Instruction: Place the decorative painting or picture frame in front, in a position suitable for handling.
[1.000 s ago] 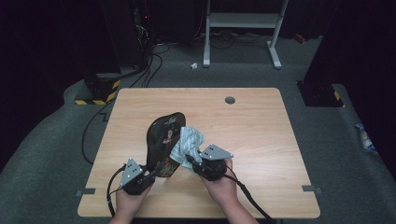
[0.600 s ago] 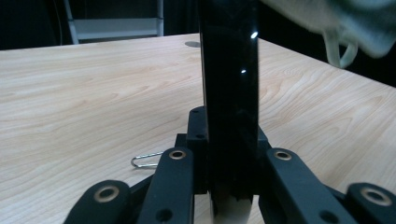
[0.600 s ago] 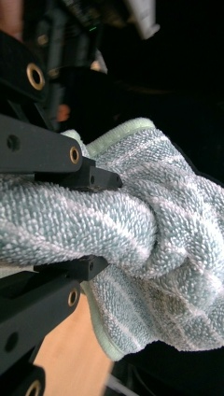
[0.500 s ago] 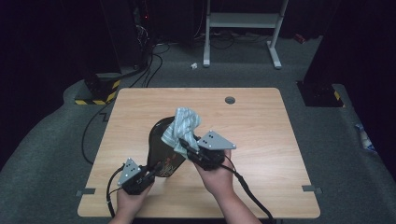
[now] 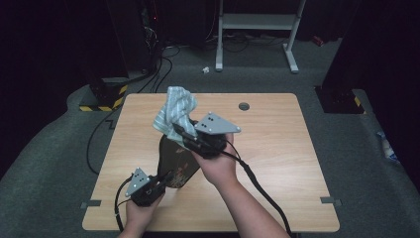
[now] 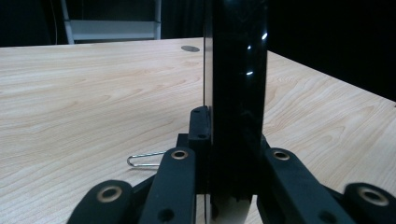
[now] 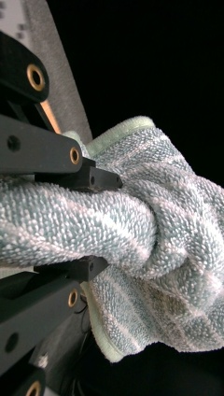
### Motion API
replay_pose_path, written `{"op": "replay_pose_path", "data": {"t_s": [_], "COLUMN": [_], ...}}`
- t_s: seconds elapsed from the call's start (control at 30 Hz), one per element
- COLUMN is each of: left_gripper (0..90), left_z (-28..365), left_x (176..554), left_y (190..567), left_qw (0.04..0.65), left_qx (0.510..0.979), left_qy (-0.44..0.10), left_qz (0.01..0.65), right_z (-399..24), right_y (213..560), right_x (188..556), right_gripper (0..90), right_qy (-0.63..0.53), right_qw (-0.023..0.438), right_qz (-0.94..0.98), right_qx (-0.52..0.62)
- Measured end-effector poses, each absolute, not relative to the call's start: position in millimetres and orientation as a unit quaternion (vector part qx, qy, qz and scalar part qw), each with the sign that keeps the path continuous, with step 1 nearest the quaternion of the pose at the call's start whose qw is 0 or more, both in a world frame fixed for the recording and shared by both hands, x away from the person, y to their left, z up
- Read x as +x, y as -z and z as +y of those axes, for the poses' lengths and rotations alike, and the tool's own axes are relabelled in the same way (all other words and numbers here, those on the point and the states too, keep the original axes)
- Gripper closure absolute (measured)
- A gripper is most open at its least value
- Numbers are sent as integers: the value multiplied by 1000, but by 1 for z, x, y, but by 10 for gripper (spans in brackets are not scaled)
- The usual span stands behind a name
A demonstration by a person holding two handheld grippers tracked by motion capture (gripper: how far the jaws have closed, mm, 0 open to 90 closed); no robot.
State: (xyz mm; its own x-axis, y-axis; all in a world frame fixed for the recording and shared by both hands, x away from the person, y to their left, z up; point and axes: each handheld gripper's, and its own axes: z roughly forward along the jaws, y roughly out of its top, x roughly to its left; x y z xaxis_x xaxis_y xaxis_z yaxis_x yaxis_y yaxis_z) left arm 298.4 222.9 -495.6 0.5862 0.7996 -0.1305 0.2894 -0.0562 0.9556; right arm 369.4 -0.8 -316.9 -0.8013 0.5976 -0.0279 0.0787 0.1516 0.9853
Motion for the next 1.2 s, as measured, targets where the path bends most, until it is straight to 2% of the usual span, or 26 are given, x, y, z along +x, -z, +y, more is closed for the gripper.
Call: {"op": "replay_pose_path", "data": {"t_s": [0.27, 0.67, 0.87, 1.2], "left_gripper": [802, 800, 797, 795], "left_z": [226, 228, 227, 227], "left_x": [297, 295, 293, 293], "left_y": [496, 498, 498, 498], "left_qw": [567, 571, 571, 567], "left_qx": [691, 690, 690, 693], "left_qy": [-217, -218, -222, -227], "left_qz": [393, 387, 387, 383], "right_z": [27, 14, 0, -20], "right_y": [320, 330, 343, 361], "right_x": [383, 409, 429, 449], "right_gripper": [678, 679, 682, 681], "right_qy": [-591, -596, -584, -560], "right_qw": [186, 145, 142, 166], "right_qz": [749, 745, 740, 735], "right_qx": [234, 263, 301, 344]}}
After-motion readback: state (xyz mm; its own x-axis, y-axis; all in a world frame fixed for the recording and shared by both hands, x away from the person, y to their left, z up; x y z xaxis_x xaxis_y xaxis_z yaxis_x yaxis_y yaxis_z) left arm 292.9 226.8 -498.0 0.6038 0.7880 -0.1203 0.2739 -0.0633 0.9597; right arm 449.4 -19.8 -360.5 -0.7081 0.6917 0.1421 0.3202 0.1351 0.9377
